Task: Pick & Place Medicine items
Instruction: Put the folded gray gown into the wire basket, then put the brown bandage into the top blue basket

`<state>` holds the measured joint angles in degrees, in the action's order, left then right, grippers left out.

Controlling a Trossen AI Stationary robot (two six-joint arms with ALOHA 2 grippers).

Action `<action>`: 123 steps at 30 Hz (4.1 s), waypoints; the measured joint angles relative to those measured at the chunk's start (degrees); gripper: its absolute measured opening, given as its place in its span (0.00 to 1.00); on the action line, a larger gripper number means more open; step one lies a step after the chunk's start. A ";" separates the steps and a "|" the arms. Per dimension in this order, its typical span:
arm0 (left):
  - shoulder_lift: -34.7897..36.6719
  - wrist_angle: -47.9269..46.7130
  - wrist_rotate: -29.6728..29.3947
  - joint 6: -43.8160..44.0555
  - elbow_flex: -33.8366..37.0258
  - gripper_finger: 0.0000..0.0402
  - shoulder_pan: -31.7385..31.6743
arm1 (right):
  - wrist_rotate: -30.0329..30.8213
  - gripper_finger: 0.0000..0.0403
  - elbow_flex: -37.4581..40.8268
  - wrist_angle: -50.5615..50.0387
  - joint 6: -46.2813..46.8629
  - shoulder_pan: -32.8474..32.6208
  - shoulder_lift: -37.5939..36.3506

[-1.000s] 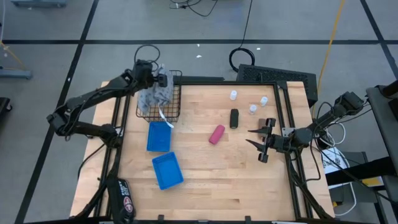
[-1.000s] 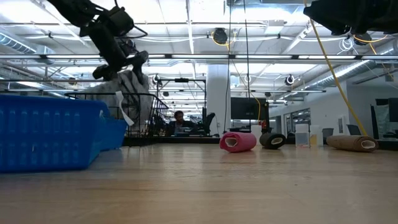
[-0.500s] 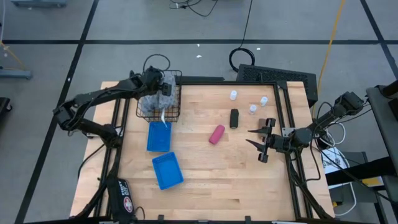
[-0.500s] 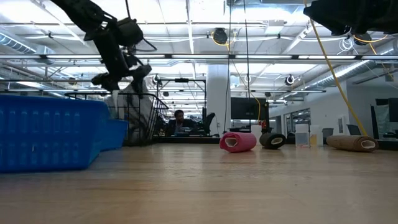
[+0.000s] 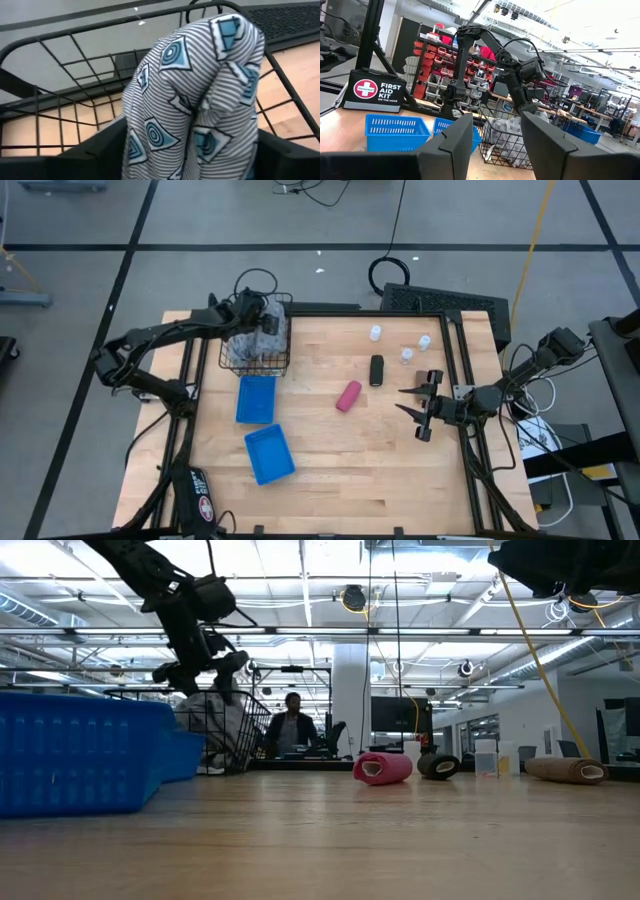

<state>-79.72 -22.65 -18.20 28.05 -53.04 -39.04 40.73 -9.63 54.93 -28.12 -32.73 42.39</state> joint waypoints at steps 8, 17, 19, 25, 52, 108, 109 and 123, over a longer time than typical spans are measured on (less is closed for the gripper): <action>1.17 0.86 3.14 -0.97 0.00 0.30 -0.01 | 0.00 0.38 0.00 -0.58 0.37 0.02 0.00; 3.69 0.50 4.40 -0.95 0.04 0.50 0.01 | 0.00 0.39 0.00 -0.82 0.43 0.01 0.00; 3.94 0.46 4.83 -1.79 0.04 0.60 0.01 | 0.00 0.39 0.00 -0.80 0.44 0.00 0.00; 4.83 -0.39 3.87 -4.91 0.02 0.80 0.01 | 0.00 0.39 0.00 -0.82 0.44 0.01 0.00; 46.70 7.17 27.78 -4.32 0.00 0.88 3.86 | 13.22 0.39 -0.02 -0.34 0.37 -1.72 -2.90; 79.36 21.55 22.15 -18.78 43.98 0.88 25.30 | 6.46 0.38 -21.09 -51.00 41.84 -9.37 -7.73; 79.36 21.48 22.15 -18.78 43.98 0.88 25.30 | 5.47 0.38 -21.09 -52.57 43.61 -7.73 -7.25; 79.36 21.08 22.15 -18.88 43.98 0.88 25.26 | -12.14 0.39 -37.57 -109.41 74.72 20.93 13.21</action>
<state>-0.36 -1.56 3.95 9.17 -9.06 -13.78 28.59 -47.20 -54.47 46.60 -11.81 55.61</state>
